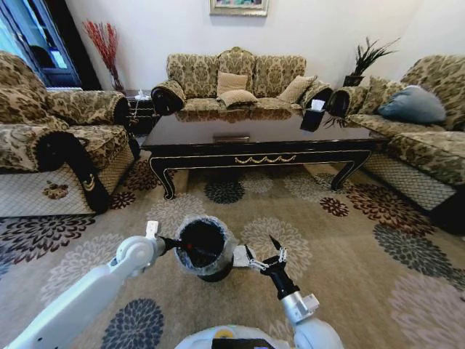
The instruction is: Move to the front of the table and pick up the trash from the floor, then place it into the trash bin.
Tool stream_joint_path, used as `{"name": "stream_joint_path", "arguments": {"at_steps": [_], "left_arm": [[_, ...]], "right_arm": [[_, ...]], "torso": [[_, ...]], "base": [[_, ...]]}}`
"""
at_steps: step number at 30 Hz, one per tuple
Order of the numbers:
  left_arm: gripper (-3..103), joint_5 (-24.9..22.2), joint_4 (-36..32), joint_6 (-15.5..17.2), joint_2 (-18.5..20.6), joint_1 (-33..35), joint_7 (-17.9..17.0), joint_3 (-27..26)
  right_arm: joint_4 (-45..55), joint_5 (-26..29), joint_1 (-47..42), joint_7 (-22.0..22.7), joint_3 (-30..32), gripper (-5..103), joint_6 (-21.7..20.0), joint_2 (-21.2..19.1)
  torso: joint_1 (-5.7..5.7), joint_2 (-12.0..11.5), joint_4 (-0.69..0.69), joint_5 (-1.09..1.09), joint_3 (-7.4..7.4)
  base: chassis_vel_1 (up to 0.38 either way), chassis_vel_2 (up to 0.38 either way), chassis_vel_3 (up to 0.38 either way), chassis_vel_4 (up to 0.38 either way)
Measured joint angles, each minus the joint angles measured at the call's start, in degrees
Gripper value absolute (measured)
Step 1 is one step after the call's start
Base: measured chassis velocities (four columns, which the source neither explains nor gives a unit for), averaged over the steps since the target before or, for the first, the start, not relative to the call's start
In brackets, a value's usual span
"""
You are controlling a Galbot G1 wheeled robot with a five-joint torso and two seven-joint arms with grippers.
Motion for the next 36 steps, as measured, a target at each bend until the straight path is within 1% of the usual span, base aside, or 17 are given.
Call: {"name": "stream_joint_path", "arguments": {"at_steps": [6, 10, 11, 13, 15, 21, 29, 31, 32, 33, 35, 36], "left_arm": [[0, -0.29, 3.21, -0.01, 0.11, 0.0, 1.2, -2.98], [0, 0.57, 6.64, 0.0, -0.12, 1.43, 2.47, -5.9], [0, 0.57, 6.64, 0.0, -0.12, 1.43, 2.47, -5.9], [0, 0.9, 8.23, 0.0, -0.28, 2.24, 3.13, -7.9], [0, 0.99, 9.32, 0.0, -0.33, 2.9, 3.72, -9.61], [0, 1.05, 10.22, 0.0, -0.4, 4.25, 4.32, -11.58], [0, 1.73, 9.39, 0.0, -1.75, 6.39, 4.36, -12.55], [0, 1.91, 8.98, 0.0, -1.89, 6.6, 4.21, -12.55], [0, 1.91, 8.98, 0.0, -1.89, 6.6, 4.21, -12.55], [0, 1.98, 8.73, 0.0, -1.9, 6.71, 4.14, -12.55], [0, 2.05, 8.12, -0.01, -1.94, 7.16, 4.01, -12.65], [0, 2.05, 8.12, -0.01, -1.94, 7.16, 4.01, -12.65]], "right_arm": [[-5.51, -1.29, 1.55, 0.04, -0.12, 100, 0.88, 0.06], [-10.11, -3.69, 3.49, 0.04, -1.34, 100, 1.89, 0.2], [-10.11, -3.69, 3.49, 0.04, -1.34, 100, 1.89, 0.2], [-12.49, -4.82, 4.86, 0.01, -2.38, 100, 2.08, 0.35], [-14.53, -5.16, 6.34, -0.01, -3.37, 100, 2.07, 0.45], [-19.06, -4.98, 9.63, -0.03, -4.68, 100, 1.68, 0.49], [-28.66, -0.22, 14.58, -0.15, -5.86, 100, -0.39, 0.87], [-31.65, 3.0, 16.26, -0.21, -6.39, 101, -1.56, 1.25], [-31.65, 3.0, 16.26, -0.21, -6.39, 101, -1.56, 1.25], [-32.98, 4.76, 17.08, -0.24, -6.61, 101, -2.1, 1.45], [-35.58, 7.52, 18.94, -0.38, -6.68, 98, -2.82, 1.78], [-35.58, 7.52, 18.94, -0.38, -6.68, 98, -2.82, 1.78]], "torso": [[0.0, 0.0, -0.02, 0.01, 0.0], [0.0, 0.0, 0.0, 0.0, 0.0], [0.0, 0.0, 0.0, 0.0, 0.0], [0.0, 0.0, 0.0, -0.01, 0.0], [0.0, 0.0, 0.0, 0.0, -0.01], [0.0, 0.0, 0.0, 0.0, -0.01], [0.0, 0.0, -0.01, 0.0, 0.0], [0.0, 0.0, -0.01, 0.0, 0.0], [0.0, 0.0, -0.01, 0.0, 0.0], [0.0, 0.0, -0.01, 0.01, 0.0], [0.0, 0.0, -0.01, 0.01, -0.01], [0.0, 0.0, -0.01, 0.01, -0.01]], "base": [[0.0, 0.0, 0.0, 0.0], [0.0, 0.0, 0.0, 0.0], [0.0, 0.0, 0.0, 0.0], [0.0, 0.0, 0.0, 0.0], [0.0, 0.0, 0.0, 0.0], [0.0, 0.0, 0.0, 0.0], [0.0, 0.0, 0.0, 0.0], [0.0, 0.0, 0.0, 0.0], [0.0, 0.0, 0.0, 0.0], [0.0, 0.0, 0.0, 0.0], [0.0, 0.0, 0.0, 0.0], [0.0, 0.0, 0.0, 0.0]]}}
